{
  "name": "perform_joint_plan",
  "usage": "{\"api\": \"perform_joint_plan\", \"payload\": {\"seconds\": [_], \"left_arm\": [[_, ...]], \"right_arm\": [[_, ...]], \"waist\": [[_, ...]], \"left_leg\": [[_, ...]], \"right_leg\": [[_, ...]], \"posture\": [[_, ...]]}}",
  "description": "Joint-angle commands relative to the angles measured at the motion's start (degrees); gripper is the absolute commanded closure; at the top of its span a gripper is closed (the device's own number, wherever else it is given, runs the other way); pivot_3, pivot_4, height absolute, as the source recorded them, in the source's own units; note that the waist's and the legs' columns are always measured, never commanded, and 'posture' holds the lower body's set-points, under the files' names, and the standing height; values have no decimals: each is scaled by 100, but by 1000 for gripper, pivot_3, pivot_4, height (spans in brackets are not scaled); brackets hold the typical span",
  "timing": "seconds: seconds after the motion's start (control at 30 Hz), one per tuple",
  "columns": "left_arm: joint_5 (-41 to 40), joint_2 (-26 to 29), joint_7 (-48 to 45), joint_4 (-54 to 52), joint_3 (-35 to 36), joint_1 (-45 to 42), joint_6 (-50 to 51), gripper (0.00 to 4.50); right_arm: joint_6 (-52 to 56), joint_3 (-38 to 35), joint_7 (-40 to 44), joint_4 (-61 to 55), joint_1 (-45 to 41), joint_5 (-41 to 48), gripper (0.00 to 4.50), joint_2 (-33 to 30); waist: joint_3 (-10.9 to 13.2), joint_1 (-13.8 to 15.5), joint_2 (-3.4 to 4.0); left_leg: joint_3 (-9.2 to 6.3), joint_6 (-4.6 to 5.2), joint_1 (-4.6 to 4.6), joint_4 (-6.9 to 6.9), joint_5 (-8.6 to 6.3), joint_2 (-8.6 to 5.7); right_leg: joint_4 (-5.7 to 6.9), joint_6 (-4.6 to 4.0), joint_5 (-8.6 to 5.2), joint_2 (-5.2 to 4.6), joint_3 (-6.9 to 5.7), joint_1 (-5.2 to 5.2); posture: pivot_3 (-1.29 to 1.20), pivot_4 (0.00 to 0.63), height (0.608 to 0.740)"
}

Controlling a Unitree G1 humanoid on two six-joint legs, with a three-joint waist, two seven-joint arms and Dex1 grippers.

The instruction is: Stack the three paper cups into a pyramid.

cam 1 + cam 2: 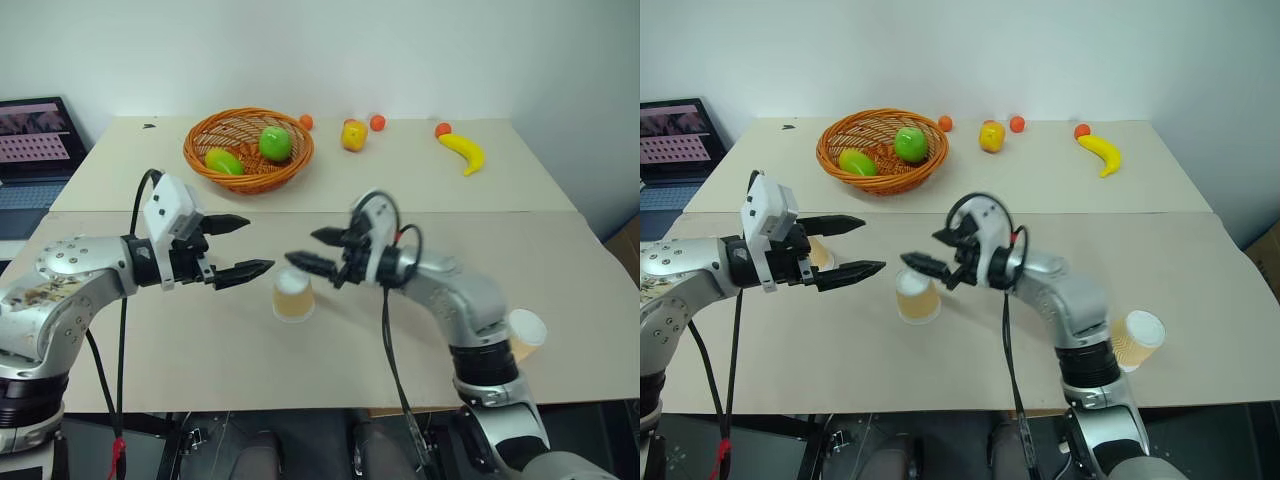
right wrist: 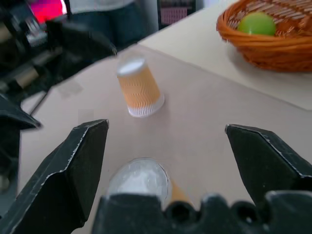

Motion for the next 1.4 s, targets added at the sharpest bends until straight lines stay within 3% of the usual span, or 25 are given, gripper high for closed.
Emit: {"api": "perform_joint_plan", "payload": {"seconds": [0.03, 0.23, 0.4, 0.53, 0.67, 0.77, 0.83, 0.9, 1.07, 1.4], "left_arm": [[-3, -49, -125, 13, -34, -163, -148, 0], [-257, 160, -855, -54, -154, -155, -44, 0], [-285, 60, -1374, 150, -535, -357, -100, 0], [-53, -260, -1641, 581, -929, -671, -354, 0], [39, -445, -1929, 819, -1134, -853, -482, 0], [103, -431, -2091, 959, -1203, -957, -514, 0], [122, -391, -2193, 1010, -1208, -1022, -498, 0], [137, -381, -2241, 1043, -1201, -1090, -487, 0], [171, -401, -2268, 1063, -1191, -1174, -461, 0], [149, -326, -2118, 904, -1041, -1180, -280, 0]], "right_arm": [[456, -924, -138, -456, 90, 626, 33, -554], [848, -1588, -288, -1315, 872, 482, 33, -2357], [2679, -2560, -799, -2391, 466, 1221, 33, -3288], [3447, -3366, -1340, -2315, -74, 2584, 33, -4004], [3447, -4747, -1346, -2530, 1640, 3443, 33, -4720], [2997, -6134, -837, -3093, 3618, 3024, 33, -3833], [2187, -6516, -543, -3261, 4737, 2567, 33, -3168], [1438, -6609, -477, -3305, 5204, 2371, 33, -2526], [-431, -5859, -183, -3311, 6211, 1298, 33, -1322], [-2426, -3948, -358, -2696, 6689, -204, 33, -434]], "waist": [[0, 27, 0], [1, 55, 0], [4, -28, 7], [5, 7, 7], [-2, 110, -11], [-13, 187, -29], [-14, 235, -24], [-12, 224, -11], [-10, 104, -13], [-8, -8, 0]], "left_leg": [[0, 0, -1, 0, 0, -1], [5, 1, -11, -1, 0, -6], [13, 1, -7, -2, 0, -3], [10, 10, 2, 3, 6, 2], [3, 14, 1, 2, 7, 6], [6, 22, -6, 1, 1, 3], [1, 26, -7, 3, -2, -1], [9, 28, -5, 5, -4, -14], [22, 25, 34, 8, -5, -8], [23, 18, 40, 6, 1, -5]], "right_leg": [[-1, 0, 0, -1, -1, 1], [-13, 3, -3, -6, 1, -1], [-3, 33, -21, 1, 16, -9], [-2, 34, -22, 10, 16, 2], [-21, 31, -23, 13, 6, 17], [-35, 34, -23, 8, 9, 23], [-40, 39, -27, 8, 12, 31], [-33, 60, -39, -8, 20, 30], [-33, 30, -58, -5, 34, 79], [-13, 28, -50, 6, 48, 63]], "posture": [[0, 150, 737], [0, 150, 737], [0, 150, 737], [0, 150, 737], [0, 150, 737], [0, 150, 737], [0, 150, 737], [0, 150, 737], [0, 150, 737], [0, 150, 737]]}}
